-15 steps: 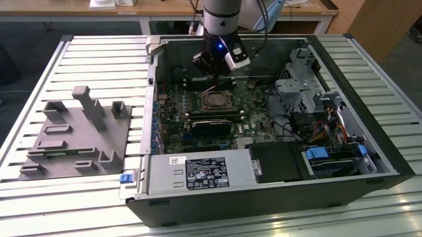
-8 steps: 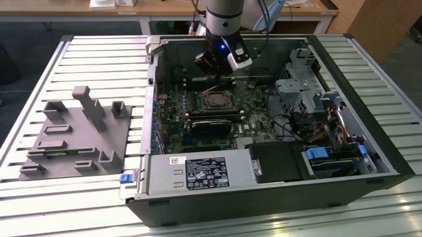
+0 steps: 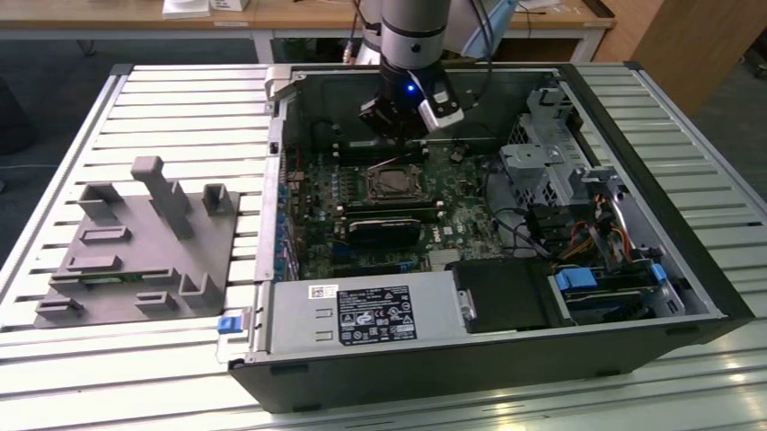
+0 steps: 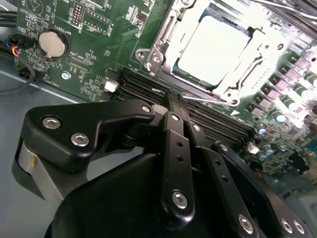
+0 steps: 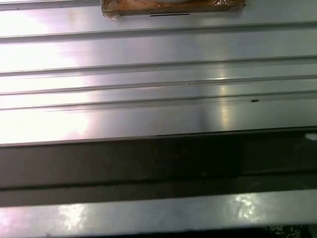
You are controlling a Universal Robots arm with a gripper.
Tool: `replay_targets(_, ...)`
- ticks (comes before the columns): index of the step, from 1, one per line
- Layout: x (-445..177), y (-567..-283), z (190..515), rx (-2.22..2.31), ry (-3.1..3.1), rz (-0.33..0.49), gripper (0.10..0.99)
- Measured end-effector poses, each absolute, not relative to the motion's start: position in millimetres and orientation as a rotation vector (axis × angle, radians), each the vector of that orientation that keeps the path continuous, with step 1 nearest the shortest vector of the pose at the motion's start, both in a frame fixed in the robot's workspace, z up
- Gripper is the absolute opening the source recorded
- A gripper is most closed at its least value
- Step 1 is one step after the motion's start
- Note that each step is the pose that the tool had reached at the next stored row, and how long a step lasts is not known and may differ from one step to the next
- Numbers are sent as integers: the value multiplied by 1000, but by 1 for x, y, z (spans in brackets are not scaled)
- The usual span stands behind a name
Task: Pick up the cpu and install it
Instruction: 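Install the first cpu locking lever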
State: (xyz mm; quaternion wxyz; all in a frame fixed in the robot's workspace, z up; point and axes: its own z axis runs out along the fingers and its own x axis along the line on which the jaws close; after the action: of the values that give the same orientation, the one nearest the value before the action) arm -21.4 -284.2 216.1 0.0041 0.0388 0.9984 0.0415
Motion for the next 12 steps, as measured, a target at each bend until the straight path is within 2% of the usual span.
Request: replay_targets(12, -18, -284, 201, 123, 3144, 130, 106)
